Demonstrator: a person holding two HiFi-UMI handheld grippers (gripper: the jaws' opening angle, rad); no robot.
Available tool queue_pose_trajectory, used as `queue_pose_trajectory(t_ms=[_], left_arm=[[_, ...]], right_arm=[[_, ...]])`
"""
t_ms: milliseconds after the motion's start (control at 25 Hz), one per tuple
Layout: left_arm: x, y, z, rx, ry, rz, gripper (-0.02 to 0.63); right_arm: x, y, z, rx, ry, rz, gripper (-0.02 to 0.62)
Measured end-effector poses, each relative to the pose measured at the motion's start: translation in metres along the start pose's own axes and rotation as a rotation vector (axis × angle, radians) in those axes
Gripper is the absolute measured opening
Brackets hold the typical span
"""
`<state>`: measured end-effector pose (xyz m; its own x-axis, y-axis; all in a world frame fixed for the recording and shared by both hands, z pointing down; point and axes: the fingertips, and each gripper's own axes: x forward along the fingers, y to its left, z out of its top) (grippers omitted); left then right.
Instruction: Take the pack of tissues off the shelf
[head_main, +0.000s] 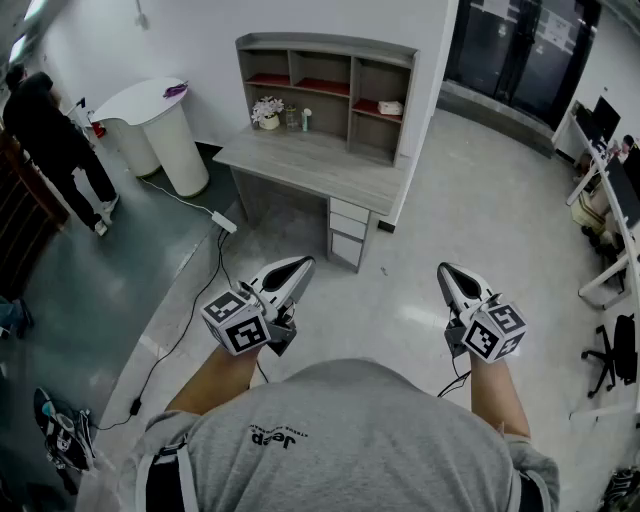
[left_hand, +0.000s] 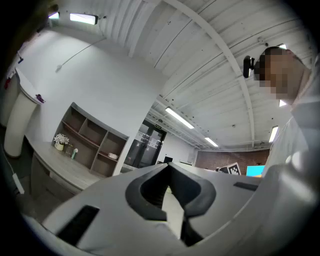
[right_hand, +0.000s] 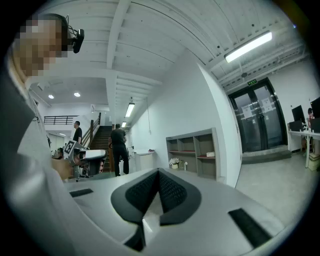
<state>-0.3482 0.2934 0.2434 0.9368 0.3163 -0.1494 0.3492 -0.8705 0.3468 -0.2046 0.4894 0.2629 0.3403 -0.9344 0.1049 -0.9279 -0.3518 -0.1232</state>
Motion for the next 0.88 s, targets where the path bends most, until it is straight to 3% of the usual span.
queue_pose_trajectory(t_ms=[480,880], left_arm=[[0.018,-0.010,-0.001,0.007,0.009,-0.012,0.012],[0.072,-0.051,-0.025,0.011,0.015,-0.043,0.012]], right_arm=[[-0.002,-0.012,0.003,-0.011,-0.005,-0.004,0.008],[-0.050,-0.052,0.002,-0.004,0.000,0.011,0.009]])
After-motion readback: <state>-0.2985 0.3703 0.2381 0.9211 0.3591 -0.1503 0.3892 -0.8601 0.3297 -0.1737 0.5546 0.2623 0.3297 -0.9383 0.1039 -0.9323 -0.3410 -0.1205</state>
